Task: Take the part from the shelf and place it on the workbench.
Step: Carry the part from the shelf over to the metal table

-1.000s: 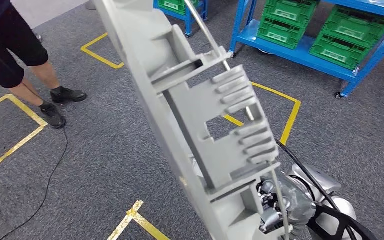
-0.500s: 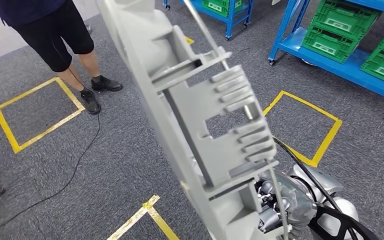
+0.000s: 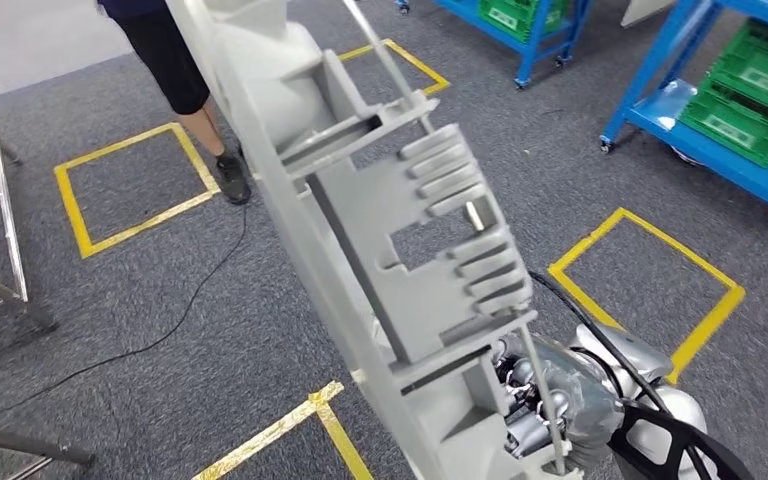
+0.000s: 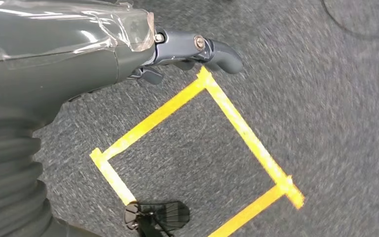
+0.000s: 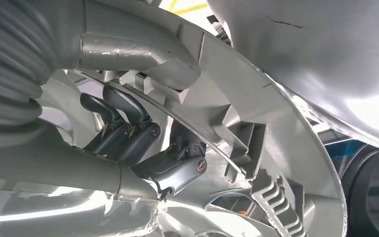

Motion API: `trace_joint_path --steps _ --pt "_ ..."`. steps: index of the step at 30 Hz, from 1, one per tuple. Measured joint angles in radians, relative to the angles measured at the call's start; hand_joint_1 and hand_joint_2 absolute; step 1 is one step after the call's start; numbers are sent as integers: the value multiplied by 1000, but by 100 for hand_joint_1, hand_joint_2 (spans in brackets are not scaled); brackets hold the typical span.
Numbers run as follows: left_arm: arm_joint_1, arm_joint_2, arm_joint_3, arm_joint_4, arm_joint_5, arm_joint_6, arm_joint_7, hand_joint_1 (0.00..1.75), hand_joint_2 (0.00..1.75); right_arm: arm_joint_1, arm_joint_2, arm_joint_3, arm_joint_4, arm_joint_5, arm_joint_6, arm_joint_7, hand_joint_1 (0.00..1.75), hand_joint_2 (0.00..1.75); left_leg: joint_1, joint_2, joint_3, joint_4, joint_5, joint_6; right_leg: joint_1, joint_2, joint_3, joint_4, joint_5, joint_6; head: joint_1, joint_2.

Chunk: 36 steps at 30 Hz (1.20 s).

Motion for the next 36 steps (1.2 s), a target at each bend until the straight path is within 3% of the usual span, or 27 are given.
trace_joint_path --steps 2,4,5,6,8,10,12,13,15,17,19,20,21,22,24,26,28,29,30,32,33,35,36 --pt "-3 -3 -1 2 1 -3 -1 0 175 0 -1 2 4 -1 0 -1 171 175 4 -26 7 -7 5 6 -3 56 -59 120 -50 -6 4 0" --pt "-5 -5 -2 5 1 -8 -1 0 175 2 -1 5 8 -2 0 -1 171 175 3 -57 6 -7 4 7 -4 73 -122 233 -85 -4 7 0" --pt "-4 -6 -2 7 1 -10 -1 0 175 3 -1 6 10 -1 0 -1 171 175 3 -73 7 -6 4 6 -5 74 -130 239 -78 3 7 0" --pt "-4 -7 -2 9 1 -12 -1 0 175 3 -2 8 12 -1 1 -1 171 175 4 -90 8 -5 3 5 -8 77 -118 204 -56 13 7 0" --pt "-2 -8 -3 12 0 -13 -1 0 175 3 -2 9 15 -1 1 -2 171 175 6 -122 8 3 -2 -3 -15 101 -59 66 8 31 7 0" --pt "-1 -8 -3 14 -2 -14 -2 0 175 0 -1 9 18 -2 1 -4 171 175 6 -146 1 15 -8 -14 -17 123 -19 -21 44 26 7 0" --pt "4 -8 -3 17 -7 -14 -4 0 175 -3 0 11 21 -4 2 -8 171 175 8 -160 -7 18 -9 -23 -12 117 -13 -28 47 9 8 0" --pt "7 -8 -3 18 -9 -14 -5 0 175 -4 0 11 22 -5 3 -10 171 175 9 -160 -10 20 -9 -26 -12 108 -12 -28 47 3 8 0" --pt "9 -7 -3 19 -11 -14 -7 0 175 -7 1 12 25 -7 3 -14 171 175 8 -115 -28 55 -30 -34 -13 90 -7 -30 46 -9 3 0" --pt "6 -6 -3 21 -11 -14 -8 0 175 -8 3 12 26 -8 3 -18 171 175 7 -48 -86 172 -84 -41 -10 69 -2 -31 41 -20 -3 0" --pt "4 -6 -4 23 -11 -14 -8 0 175 -8 3 13 27 -8 3 -19 171 175 10 -25 -157 301 -128 -43 -3 45 0 -31 38 -26 -4 0" --pt "4 -6 -4 25 -11 -14 -8 0 175 -8 3 14 29 -8 3 -19 171 175 11 -22 -172 322 -126 -42 -1 32 0 -31 36 -28 -4 0" --pt "4 -7 -4 27 -12 -14 -8 0 175 -8 3 15 30 -8 3 -19 171 175 11 -20 -166 303 -107 -40 2 20 2 -31 34 -29 -4 0" --pt "5 -6 -4 27 -12 -15 -8 0 175 -8 4 16 30 -9 4 -19 171 175 10 -11 -137 245 -74 -36 4 9 5 -31 31 -30 -4 0" --pt "4 -4 -4 27 -12 -18 -8 0 175 -8 5 16 31 -12 5 -21 171 175 0 33 -64 102 -22 -22 11 -14 11 -31 25 -28 -3 0" --pt "3 -1 -4 27 -12 -22 -10 0 175 -9 6 15 31 -16 9 -23 171 175 -11 60 -31 36 -10 -11 15 -34 14 -32 20 -21 -3 0" --pt "5 2 -4 27 -14 -24 -13 0 175 -10 7 15 32 -19 12 -27 171 175 -14 38 -29 30 -8 -5 14 -54 17 -34 16 -13 -4 0" --pt "7 3 -3 27 -15 -25 -14 0 175 -10 7 14 32 -19 13 -28 171 175 -13 24 -24 22 -3 -1 13 -46 17 -29 11 -10 -2 0" --pt "8 4 -3 27 -17 -25 -16 0 175 -10 7 13 33 -20 13 -31 171 175 -9 11 -16 14 2 4 11 -24 9 -10 0 -9 -2 0" --pt "6 4 -3 28 -21 -26 -18 0 175 -8 6 9 34 -19 14 -35 171 175 -1 -16 -6 2 11 10 6 42 -39 93 -44 -12 2 0" --pt "3 5 -4 28 -23 -26 -19 0 175 -7 5 7 34 -19 14 -36 171 175 0 -30 -6 2 12 12 4 63 -77 165 -71 -14 3 0" --pt "2 5 -4 30 -27 -26 -20 0 175 -3 4 6 34 -17 14 -36 171 175 2 -64 -6 2 11 11 -1 75 -133 258 -92 -5 5 0" --pt "2 5 -4 31 -29 -27 -21 0 175 -2 4 6 35 -16 14 -36 171 175 4 -81 -5 3 11 10 -4 76 -134 247 -78 4 5 0"
